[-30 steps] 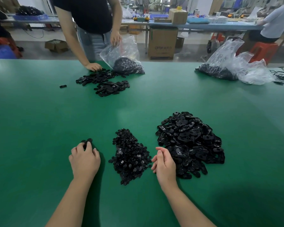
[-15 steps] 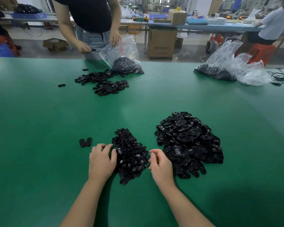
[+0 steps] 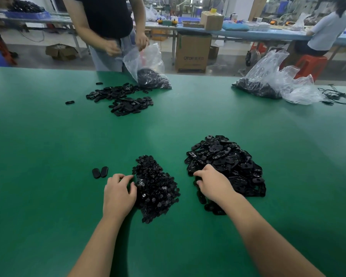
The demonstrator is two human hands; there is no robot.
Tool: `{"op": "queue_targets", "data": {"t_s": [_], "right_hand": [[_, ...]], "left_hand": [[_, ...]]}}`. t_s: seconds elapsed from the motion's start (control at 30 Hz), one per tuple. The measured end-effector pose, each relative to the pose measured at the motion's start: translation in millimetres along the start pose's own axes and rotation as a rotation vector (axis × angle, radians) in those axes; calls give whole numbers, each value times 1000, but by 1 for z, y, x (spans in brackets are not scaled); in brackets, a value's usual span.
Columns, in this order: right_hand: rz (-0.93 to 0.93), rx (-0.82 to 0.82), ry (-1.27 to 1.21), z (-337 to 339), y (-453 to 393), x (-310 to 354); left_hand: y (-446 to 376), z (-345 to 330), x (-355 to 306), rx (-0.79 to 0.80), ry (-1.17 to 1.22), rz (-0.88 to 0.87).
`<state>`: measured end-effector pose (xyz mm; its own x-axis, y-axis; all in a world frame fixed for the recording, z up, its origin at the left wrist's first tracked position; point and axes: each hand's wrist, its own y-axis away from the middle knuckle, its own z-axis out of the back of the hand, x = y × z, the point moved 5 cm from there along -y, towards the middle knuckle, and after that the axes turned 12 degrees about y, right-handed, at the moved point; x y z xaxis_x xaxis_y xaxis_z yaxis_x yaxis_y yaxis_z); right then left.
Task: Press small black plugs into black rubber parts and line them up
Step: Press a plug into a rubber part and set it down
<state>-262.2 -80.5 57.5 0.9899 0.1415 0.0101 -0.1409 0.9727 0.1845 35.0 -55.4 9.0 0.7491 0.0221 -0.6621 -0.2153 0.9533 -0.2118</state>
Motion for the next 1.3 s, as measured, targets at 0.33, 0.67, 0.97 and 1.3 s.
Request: {"op": "queue_targets", "data": {"t_s": [0.33,0.67,0.97,1.3], "right_hand": [[48,-9,80,-6,-10,-10],[2,-269,-260,26,3,-7],[-42,-172,-1063,-26,29,43],[-198,-407,-1116,-55,38,44]], "left_hand": [[1,2,-1,6,23,1],[-1,3,2,-9,112,28],[0,6,4,61,159,12],[0,12,3,-32,216,57]]}}
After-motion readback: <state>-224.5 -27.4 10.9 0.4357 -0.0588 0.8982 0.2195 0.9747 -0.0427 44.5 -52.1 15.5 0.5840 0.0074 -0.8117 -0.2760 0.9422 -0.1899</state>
